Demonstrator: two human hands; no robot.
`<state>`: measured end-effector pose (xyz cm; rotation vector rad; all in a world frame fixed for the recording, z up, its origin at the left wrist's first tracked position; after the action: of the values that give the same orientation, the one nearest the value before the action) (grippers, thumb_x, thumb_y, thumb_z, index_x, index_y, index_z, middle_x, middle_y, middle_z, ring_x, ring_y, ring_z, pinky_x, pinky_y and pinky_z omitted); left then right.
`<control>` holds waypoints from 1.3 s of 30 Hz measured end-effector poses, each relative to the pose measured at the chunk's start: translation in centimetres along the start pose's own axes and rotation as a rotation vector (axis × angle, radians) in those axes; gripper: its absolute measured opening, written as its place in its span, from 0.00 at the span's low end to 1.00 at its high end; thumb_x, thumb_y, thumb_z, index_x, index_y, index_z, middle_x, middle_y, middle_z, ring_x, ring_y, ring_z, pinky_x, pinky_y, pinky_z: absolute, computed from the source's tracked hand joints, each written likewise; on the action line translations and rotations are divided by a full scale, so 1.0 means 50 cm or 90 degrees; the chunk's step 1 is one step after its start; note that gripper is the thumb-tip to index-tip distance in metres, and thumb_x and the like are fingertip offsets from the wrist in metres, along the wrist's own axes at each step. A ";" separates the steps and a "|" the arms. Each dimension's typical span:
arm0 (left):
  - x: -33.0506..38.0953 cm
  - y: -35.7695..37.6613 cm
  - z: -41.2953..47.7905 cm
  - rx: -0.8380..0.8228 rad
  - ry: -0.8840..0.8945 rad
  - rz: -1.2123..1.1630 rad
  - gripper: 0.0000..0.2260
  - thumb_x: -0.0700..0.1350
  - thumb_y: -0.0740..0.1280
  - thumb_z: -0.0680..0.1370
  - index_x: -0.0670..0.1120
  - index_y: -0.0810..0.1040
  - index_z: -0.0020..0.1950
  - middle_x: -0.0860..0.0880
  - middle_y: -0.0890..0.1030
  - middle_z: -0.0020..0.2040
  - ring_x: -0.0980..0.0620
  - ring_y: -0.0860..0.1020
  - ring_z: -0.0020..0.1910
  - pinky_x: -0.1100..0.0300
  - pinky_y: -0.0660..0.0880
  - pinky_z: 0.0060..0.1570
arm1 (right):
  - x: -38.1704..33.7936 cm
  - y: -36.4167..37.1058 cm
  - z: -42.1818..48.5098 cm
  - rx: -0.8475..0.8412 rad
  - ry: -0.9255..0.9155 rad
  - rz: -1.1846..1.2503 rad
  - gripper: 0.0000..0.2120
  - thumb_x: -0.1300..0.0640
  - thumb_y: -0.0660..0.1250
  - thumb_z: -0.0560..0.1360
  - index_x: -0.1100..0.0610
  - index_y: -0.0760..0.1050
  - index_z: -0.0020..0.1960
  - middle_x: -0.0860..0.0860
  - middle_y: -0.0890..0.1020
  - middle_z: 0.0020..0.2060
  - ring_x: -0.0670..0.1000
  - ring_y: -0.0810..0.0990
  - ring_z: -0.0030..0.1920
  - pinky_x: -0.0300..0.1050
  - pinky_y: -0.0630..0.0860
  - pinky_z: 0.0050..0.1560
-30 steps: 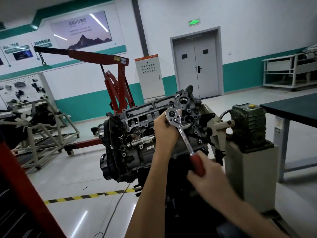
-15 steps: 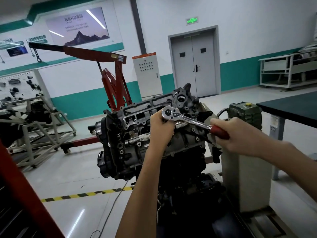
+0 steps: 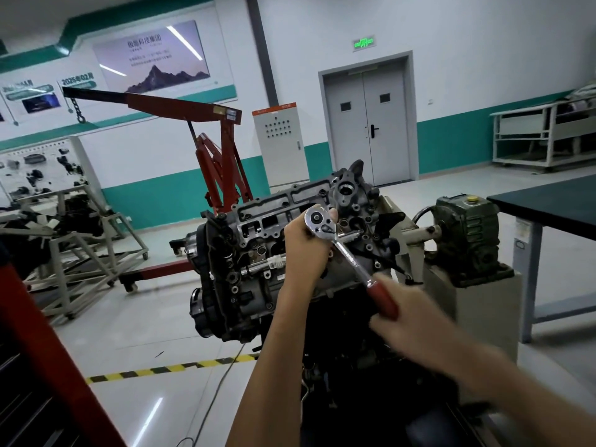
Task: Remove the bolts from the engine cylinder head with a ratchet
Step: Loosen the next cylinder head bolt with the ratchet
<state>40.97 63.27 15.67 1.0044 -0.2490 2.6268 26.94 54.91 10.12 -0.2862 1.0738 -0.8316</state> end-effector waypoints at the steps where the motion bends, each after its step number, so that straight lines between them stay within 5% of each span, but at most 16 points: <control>1: 0.001 0.005 0.000 -0.009 -0.002 0.008 0.19 0.37 0.67 0.78 0.46 0.65 0.29 0.58 0.67 0.25 0.61 0.65 0.28 0.68 0.65 0.32 | 0.012 -0.046 0.009 -0.037 -0.019 -0.057 0.15 0.67 0.68 0.67 0.49 0.69 0.41 0.49 0.72 0.26 0.43 0.68 0.23 0.34 0.67 0.25; 6: 0.000 0.030 0.006 0.012 0.037 0.056 0.23 0.30 0.64 0.74 0.56 0.69 0.27 0.59 0.68 0.24 0.61 0.62 0.26 0.66 0.59 0.28 | 0.045 -0.149 0.058 -0.026 -0.055 -0.246 0.14 0.65 0.69 0.69 0.48 0.69 0.43 0.51 0.76 0.30 0.48 0.74 0.26 0.39 0.74 0.31; 8: -0.007 0.033 0.004 0.021 0.043 0.047 0.22 0.34 0.65 0.74 0.59 0.72 0.28 0.60 0.70 0.25 0.62 0.64 0.27 0.66 0.61 0.29 | 0.052 -0.103 0.033 0.015 0.002 -0.170 0.12 0.64 0.69 0.69 0.51 0.71 0.47 0.52 0.76 0.30 0.49 0.75 0.26 0.43 0.76 0.32; 12: -0.002 0.041 -0.004 0.043 0.050 0.023 0.15 0.46 0.69 0.72 0.59 0.71 0.28 0.60 0.70 0.25 0.62 0.63 0.27 0.67 0.62 0.31 | -0.002 0.069 -0.035 0.165 0.077 0.138 0.13 0.67 0.69 0.67 0.51 0.69 0.40 0.48 0.71 0.25 0.42 0.70 0.23 0.30 0.65 0.24; 16: -0.005 0.039 0.002 0.041 0.059 0.066 0.24 0.37 0.68 0.76 0.61 0.66 0.28 0.57 0.64 0.24 0.61 0.59 0.28 0.65 0.59 0.31 | -0.050 0.158 -0.021 0.200 0.108 0.304 0.12 0.68 0.66 0.68 0.52 0.69 0.41 0.50 0.72 0.26 0.43 0.70 0.23 0.33 0.67 0.25; 20: 0.000 0.030 0.007 -0.001 0.039 0.067 0.23 0.40 0.68 0.78 0.54 0.62 0.28 0.58 0.64 0.25 0.59 0.60 0.29 0.60 0.61 0.32 | -0.007 0.052 -0.024 0.090 0.060 0.118 0.15 0.68 0.68 0.67 0.50 0.67 0.40 0.47 0.70 0.26 0.41 0.70 0.24 0.29 0.64 0.26; 22: 0.002 0.026 0.011 -0.022 0.022 0.063 0.22 0.37 0.67 0.77 0.54 0.65 0.27 0.59 0.67 0.24 0.61 0.62 0.28 0.65 0.62 0.31 | 0.022 -0.043 -0.002 0.002 0.016 -0.025 0.17 0.68 0.68 0.67 0.48 0.68 0.40 0.48 0.72 0.27 0.43 0.70 0.25 0.35 0.69 0.28; 26: 0.004 0.023 0.017 -0.019 0.008 0.066 0.22 0.33 0.65 0.76 0.53 0.66 0.28 0.58 0.67 0.24 0.59 0.61 0.28 0.60 0.60 0.31 | 0.036 -0.161 0.064 -0.061 -0.039 -0.238 0.11 0.64 0.68 0.70 0.50 0.69 0.43 0.52 0.77 0.33 0.50 0.77 0.28 0.45 0.77 0.32; 30: -0.005 0.021 0.002 0.004 0.004 0.033 0.19 0.36 0.67 0.77 0.52 0.70 0.28 0.58 0.70 0.26 0.61 0.65 0.29 0.66 0.65 0.32 | 0.029 -0.051 0.007 0.042 0.016 -0.029 0.17 0.67 0.69 0.67 0.48 0.67 0.38 0.48 0.72 0.25 0.45 0.70 0.22 0.40 0.72 0.25; 33: -0.003 0.028 -0.001 0.017 0.019 0.032 0.16 0.40 0.67 0.78 0.39 0.71 0.31 0.52 0.69 0.30 0.55 0.66 0.33 0.59 0.66 0.37 | -0.009 0.080 -0.032 0.179 0.086 0.155 0.14 0.66 0.69 0.68 0.50 0.68 0.37 0.47 0.70 0.23 0.42 0.69 0.22 0.30 0.64 0.23; 36: 0.005 0.026 -0.002 0.022 0.038 0.033 0.21 0.38 0.67 0.78 0.52 0.62 0.30 0.58 0.63 0.27 0.60 0.60 0.30 0.64 0.61 0.32 | -0.049 0.159 -0.020 0.190 0.096 0.290 0.10 0.66 0.67 0.70 0.52 0.70 0.40 0.49 0.73 0.26 0.42 0.71 0.23 0.30 0.67 0.25; 39: 0.002 0.005 -0.001 0.034 0.009 0.006 0.24 0.38 0.66 0.78 0.56 0.62 0.28 0.58 0.62 0.26 0.60 0.61 0.30 0.66 0.64 0.34 | -0.042 0.131 -0.015 0.116 0.065 0.212 0.11 0.65 0.66 0.70 0.51 0.68 0.40 0.51 0.71 0.26 0.44 0.68 0.22 0.31 0.65 0.25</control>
<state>40.78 63.06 15.66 1.0041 -0.1830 2.6612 28.84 60.96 7.36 0.0891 1.0960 -0.6426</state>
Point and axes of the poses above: each hand's wrist, its own z-axis towards the middle knuckle, its own y-axis out of the palm, x = y × z, the point moved 2 cm from there along z, towards the middle knuckle
